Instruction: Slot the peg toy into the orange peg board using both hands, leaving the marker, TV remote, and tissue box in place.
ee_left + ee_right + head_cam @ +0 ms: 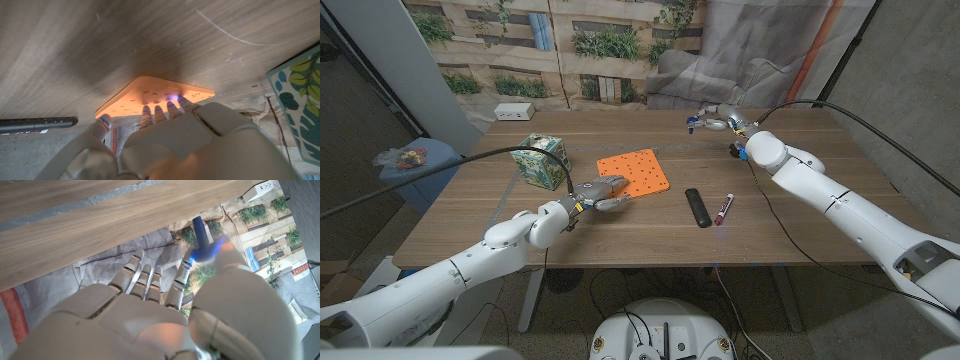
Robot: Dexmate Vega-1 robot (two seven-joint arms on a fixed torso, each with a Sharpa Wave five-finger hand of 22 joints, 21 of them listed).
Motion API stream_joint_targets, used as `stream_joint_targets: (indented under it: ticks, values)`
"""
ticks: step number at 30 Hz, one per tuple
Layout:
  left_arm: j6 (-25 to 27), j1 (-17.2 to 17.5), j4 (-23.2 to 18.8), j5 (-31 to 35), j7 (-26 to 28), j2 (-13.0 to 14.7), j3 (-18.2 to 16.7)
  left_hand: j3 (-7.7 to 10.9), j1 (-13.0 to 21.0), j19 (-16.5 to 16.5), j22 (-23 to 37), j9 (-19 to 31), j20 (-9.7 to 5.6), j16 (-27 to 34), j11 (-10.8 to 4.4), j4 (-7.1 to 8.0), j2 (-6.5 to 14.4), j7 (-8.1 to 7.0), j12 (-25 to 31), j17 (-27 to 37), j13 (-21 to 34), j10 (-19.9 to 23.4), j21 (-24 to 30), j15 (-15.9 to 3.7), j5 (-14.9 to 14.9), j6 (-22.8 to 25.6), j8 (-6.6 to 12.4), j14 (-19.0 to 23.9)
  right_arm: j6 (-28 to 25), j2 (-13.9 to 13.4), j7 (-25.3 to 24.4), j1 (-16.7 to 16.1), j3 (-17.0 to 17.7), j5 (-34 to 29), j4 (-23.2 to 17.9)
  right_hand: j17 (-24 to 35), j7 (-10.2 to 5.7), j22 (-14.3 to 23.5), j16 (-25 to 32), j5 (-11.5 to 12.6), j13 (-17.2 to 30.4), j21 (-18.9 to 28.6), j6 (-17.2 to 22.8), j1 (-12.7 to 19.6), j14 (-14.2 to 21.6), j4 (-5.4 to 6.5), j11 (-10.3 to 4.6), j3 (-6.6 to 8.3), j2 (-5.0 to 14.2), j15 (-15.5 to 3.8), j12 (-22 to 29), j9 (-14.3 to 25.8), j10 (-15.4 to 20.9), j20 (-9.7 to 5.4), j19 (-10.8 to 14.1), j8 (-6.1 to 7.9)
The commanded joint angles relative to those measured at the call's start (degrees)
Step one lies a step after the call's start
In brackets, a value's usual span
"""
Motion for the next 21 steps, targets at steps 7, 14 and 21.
stream_joint_targets:
  ticks: [7, 14, 21]
  values:
    - [-0.14, -0.01, 0.84, 1.98, -0.75, -0.56, 0.9, 0.24, -0.06, 0.07, 0.25, -0.01, -9.97, 0.54, -0.15, -0.17, 5.95, 0.46, 0.54, 0.05, 0.09, 1.18, 0.51, -3.0, 0.36, 0.3, 0.58, 1.25, 2.9, 3.75, -3.59, 0.7, -2.09, -1.71, 3.12, 0.28, -3.39, 0.17, 0.64, 0.51, 0.17, 0.28, 4.16, 0.05, 1.1, 0.07, -0.18, -0.21, 0.97, -0.12, -0.11, -0.28, 1.38, -0.17, 0.62, 1.61]
    - [0.2, 0.33, 0.32, 2.31, -0.99, -0.2, 0.72, 0.26, -0.01, 0.55, 0.25, -0.02, -9.89, 0.62, -0.24, -0.23, 5.91, 0.33, 0.7, 0.01, 0.09, 1.98, 0.71, -3.11, 0.37, 0.85, 0.79, 1.85, 4.78, 5.47, -3.75, 1.59, -3.38, -2.55, 5.32, 0.35, -3.37, 0.18, 0.68, 0.57, 0.14, 0.27, 4.58, 0.01, 1.17, 0.03, -0.25, -0.33, 0.96, -0.28, -0.19, -0.44, 1.39, -0.2, 0.62, 1.71]
    - [0.75, 0.39, -0.38, 2.4, -2.16, 0.11, 0.61, 0.31, 0.05, 0.9, 0.24, -0.02, -9.92, 0.67, -0.25, -0.3, 5.88, 0.42, 0.75, -0.03, 0.09, 2.49, 0.82, -3.09, 0.37, 1.18, 0.88, 2.42, 6.32, 6.94, -4.07, 2.23, -4.26, -3.14, 7.17, 0.4, -3.41, 0.19, 0.67, 0.61, 0.11, 0.24, 4.77, 0.06, 1.11, -0.03, -0.27, -0.4, 0.95, -0.31, -0.2, -0.59, 1.52, -0.17, 0.58, 1.73]
